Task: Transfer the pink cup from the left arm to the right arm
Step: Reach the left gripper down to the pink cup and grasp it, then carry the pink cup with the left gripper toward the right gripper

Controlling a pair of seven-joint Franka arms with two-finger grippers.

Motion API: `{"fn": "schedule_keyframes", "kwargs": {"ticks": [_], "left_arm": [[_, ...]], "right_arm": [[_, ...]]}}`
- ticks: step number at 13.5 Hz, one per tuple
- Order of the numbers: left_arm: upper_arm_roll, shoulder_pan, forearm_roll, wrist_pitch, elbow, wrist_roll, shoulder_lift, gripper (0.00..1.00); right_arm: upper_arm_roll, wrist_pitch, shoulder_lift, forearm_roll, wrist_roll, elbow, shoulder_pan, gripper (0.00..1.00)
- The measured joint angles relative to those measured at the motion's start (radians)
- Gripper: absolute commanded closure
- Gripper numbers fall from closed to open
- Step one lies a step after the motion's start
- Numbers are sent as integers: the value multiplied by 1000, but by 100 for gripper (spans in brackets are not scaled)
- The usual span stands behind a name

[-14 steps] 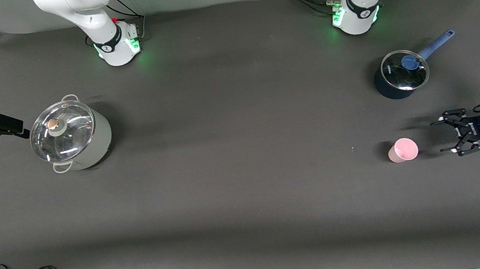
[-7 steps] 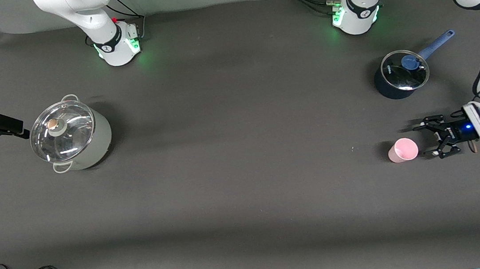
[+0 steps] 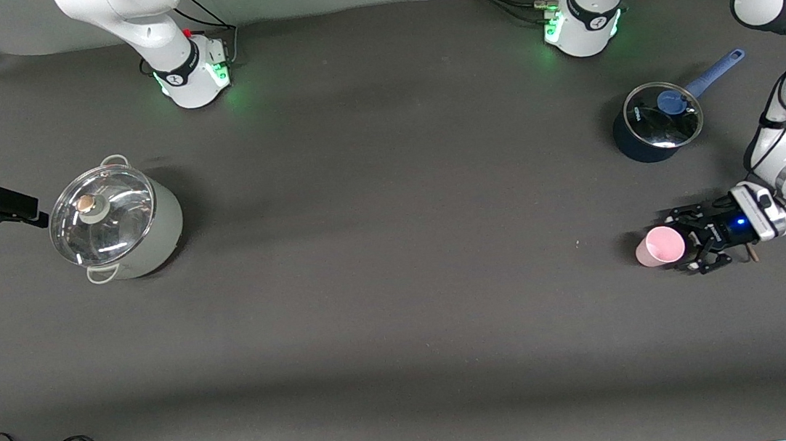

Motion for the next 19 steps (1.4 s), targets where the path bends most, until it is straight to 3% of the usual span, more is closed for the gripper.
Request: {"fn": "schedule_keyframes", "kwargs": {"ticks": [3,4,7,9,14,19], "left_arm": [[-20,-5,-15,19,1,0,7,2],[-20,-7,-19,20,1,0,8,10],[-21,-17,-31,31,1,0,9,68],[-21,-38,-50,40,1,0,9,100],[-53,-79,-99,79,0,0,16,100],[-237,-186,-265,359,1,0,31,100]], "right_arm": [[0,0,0,0,0,0,0,0],[0,0,0,0,0,0,0,0],[0,0,0,0,0,0,0,0],[0,0,0,0,0,0,0,0],[0,0,0,0,0,0,0,0],[0,1,0,0,0,0,0,0]]}}
